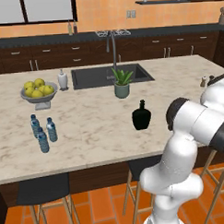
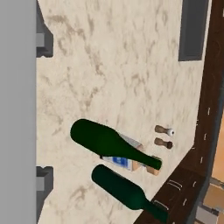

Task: Move the plastic bottles in the middle to the plastics group, and the glass bottles in the middle to the glass group.

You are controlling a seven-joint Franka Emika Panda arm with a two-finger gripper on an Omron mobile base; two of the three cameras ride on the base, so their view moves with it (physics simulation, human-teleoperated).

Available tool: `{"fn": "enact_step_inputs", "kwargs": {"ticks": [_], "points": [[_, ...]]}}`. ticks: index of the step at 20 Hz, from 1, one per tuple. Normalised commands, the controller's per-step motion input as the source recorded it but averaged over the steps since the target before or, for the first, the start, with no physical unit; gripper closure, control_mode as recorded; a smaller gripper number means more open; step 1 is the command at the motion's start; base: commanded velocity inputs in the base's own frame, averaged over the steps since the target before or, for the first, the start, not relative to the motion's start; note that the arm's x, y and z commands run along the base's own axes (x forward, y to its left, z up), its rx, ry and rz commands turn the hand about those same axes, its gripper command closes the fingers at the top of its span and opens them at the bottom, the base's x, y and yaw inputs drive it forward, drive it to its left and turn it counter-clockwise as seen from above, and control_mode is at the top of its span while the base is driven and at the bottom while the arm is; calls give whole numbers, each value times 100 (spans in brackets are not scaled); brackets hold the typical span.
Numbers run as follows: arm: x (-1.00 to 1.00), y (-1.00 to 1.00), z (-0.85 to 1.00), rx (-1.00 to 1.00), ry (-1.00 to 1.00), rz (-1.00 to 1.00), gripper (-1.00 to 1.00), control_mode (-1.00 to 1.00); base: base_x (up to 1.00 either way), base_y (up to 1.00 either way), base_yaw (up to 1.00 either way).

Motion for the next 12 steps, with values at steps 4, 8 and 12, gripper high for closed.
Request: {"fn": "enact_step_inputs", "kwargs": {"ticks": [4, 8, 12], "points": [[0, 100, 75, -2, 40, 10, -100, -100, 0, 0, 0], [0, 97, 41, 0, 18, 13, -100, -100, 0, 0, 0], [13, 85, 10, 15, -14, 3, -100, -100, 0, 0, 0]]}}
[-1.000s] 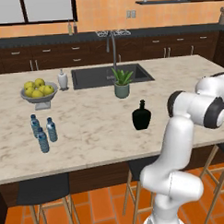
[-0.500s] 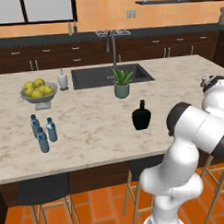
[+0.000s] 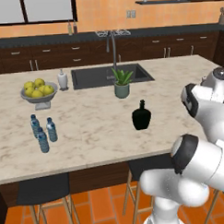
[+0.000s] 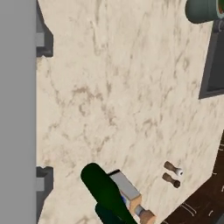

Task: Move the plastic bottles in the middle to the plastics group, and the glass bottles in the middle to the glass group.

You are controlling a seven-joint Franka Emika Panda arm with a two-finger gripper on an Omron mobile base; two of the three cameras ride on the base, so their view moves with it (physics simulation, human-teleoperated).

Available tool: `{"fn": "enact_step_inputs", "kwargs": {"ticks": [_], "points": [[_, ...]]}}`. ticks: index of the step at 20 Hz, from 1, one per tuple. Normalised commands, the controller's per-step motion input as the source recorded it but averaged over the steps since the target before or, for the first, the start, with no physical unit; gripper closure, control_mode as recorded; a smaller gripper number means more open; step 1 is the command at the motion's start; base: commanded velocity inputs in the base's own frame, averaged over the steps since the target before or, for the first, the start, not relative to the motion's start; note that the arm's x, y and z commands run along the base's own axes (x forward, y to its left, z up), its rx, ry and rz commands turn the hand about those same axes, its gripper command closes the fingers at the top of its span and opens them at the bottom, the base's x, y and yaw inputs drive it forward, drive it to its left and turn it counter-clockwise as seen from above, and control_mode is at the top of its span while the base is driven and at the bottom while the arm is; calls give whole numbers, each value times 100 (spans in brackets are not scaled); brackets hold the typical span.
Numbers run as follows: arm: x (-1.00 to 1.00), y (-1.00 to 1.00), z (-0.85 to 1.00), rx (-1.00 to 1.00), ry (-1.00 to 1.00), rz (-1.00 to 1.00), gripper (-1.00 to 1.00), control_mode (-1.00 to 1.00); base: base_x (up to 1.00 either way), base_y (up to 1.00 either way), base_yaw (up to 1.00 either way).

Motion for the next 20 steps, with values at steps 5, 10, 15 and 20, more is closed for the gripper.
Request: {"fn": "enact_step_inputs", "kwargs": {"ticks": [5, 10, 15, 20], "points": [[23, 100, 12, 13, 3, 7, -100, -100, 0, 0, 0], [15, 100, 42, 7, 21, 11, -100, -100, 0, 0, 0], [0, 100, 1, 7, 16, 20, -100, -100, 0, 0, 0], [16, 85, -24, 1, 14, 18, -100, -100, 0, 0, 0]]}}
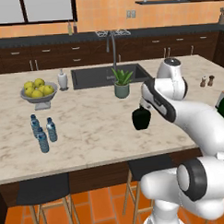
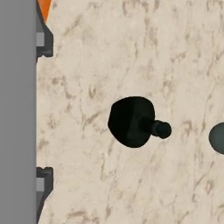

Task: Move the plastic bottles in the middle to the plastics group, and the glass bottles in the middle to the glass group.

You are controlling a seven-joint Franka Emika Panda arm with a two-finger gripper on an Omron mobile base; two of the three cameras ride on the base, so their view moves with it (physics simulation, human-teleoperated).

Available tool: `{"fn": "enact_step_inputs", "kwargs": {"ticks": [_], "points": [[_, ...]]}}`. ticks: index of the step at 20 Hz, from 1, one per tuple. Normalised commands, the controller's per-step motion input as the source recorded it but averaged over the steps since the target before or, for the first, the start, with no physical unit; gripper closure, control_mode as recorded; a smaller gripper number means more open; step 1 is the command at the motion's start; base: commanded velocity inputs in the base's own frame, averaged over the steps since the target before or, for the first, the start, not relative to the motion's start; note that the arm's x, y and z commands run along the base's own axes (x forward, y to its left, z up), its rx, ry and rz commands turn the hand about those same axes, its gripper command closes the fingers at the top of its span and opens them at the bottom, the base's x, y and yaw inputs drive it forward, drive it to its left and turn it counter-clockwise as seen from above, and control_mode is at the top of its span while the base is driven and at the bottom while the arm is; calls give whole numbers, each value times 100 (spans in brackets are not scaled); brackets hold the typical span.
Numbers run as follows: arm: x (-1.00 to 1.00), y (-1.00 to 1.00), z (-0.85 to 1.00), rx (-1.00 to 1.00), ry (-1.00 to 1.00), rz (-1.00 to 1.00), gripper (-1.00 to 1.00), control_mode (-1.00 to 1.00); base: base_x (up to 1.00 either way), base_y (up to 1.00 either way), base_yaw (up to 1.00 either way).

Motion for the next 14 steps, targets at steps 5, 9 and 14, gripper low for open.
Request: {"fn": "enact_step_inputs", "kwargs": {"ticks": [5, 9, 14], "points": [[52, 38, -32, 0, 1, 11, -100, -100, 0, 0, 0], [53, -1, -22, 0, 0, 0, -100, -100, 0, 0, 0], [45, -4, -6, 0, 0, -6, -100, -100, 0, 0, 0]]}}
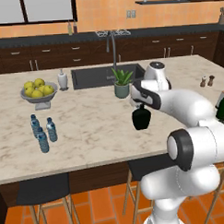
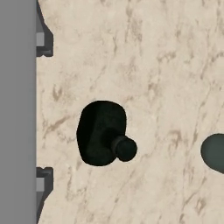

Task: Move the plastic bottles in the middle to the plastics group, and the glass bottles in the middle to the glass group.

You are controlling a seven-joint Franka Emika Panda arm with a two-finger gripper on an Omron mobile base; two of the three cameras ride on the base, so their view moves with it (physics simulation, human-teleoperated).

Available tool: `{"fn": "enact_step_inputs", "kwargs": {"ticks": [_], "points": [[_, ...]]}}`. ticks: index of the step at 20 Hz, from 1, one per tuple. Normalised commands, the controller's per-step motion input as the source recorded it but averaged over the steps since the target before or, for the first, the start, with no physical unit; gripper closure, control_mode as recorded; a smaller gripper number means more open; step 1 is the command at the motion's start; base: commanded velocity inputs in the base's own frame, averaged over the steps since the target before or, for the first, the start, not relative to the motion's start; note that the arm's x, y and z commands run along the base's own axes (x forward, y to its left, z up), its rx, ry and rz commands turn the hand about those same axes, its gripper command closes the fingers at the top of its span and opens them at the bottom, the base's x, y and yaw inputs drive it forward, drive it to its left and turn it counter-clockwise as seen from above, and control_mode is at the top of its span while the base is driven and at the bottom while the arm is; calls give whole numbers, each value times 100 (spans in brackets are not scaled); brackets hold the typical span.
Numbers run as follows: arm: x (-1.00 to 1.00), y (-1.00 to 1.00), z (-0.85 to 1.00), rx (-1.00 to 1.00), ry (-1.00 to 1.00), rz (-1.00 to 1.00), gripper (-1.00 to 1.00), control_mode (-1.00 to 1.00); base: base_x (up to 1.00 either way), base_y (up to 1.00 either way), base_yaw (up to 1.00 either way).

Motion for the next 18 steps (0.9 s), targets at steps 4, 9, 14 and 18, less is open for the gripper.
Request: {"fn": "enact_step_inputs", "kwargs": {"ticks": [4, 9, 14, 18], "points": [[28, -7, -4, 0, 8, -11, -100, -100, 0, 0, 0], [12, -14, -23, 1, 11, -2, -100, -100, 0, 0, 0], [10, -2, -38, 1, -10, 0, -100, -100, 0, 0, 0], [0, 0, -16, 0, -7, 0, -100, -100, 0, 0, 0]]}}
